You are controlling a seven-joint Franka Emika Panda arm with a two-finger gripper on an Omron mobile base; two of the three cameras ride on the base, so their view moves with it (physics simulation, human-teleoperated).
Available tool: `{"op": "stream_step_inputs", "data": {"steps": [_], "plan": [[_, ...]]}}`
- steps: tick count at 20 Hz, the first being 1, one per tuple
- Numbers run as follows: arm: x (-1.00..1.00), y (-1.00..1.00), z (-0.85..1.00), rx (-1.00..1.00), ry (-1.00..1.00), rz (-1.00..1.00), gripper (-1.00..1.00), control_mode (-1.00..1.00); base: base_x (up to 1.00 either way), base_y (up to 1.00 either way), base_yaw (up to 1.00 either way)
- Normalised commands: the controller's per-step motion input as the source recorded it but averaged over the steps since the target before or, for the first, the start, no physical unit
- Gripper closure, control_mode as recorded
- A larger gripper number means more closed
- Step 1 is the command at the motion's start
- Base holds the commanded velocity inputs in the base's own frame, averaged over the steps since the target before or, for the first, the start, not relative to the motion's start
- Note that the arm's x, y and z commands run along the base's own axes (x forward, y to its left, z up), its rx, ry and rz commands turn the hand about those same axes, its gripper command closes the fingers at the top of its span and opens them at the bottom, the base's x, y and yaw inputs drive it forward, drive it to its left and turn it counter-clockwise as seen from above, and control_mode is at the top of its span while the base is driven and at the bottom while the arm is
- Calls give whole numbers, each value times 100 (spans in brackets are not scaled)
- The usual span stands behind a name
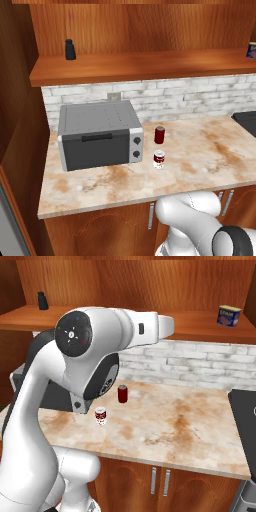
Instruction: Pick the cans from the counter and place them in their designated side in the cabinet.
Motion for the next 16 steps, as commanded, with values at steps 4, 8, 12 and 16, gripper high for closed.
{"op": "stream_step_inputs", "data": {"steps": [4, 8, 12, 16], "plan": [[14, -17, 0, 0, 0, -1, 100, -100, 0, 0, 0], [15, -15, 0, 0, 0, -1, 100, -100, 0, 0, 0], [18, -10, 0, 0, 0, -1, 100, -100, 0, 0, 0], [18, -12, 0, 0, 0, -2, 100, -100, 0, 0, 0]]}}
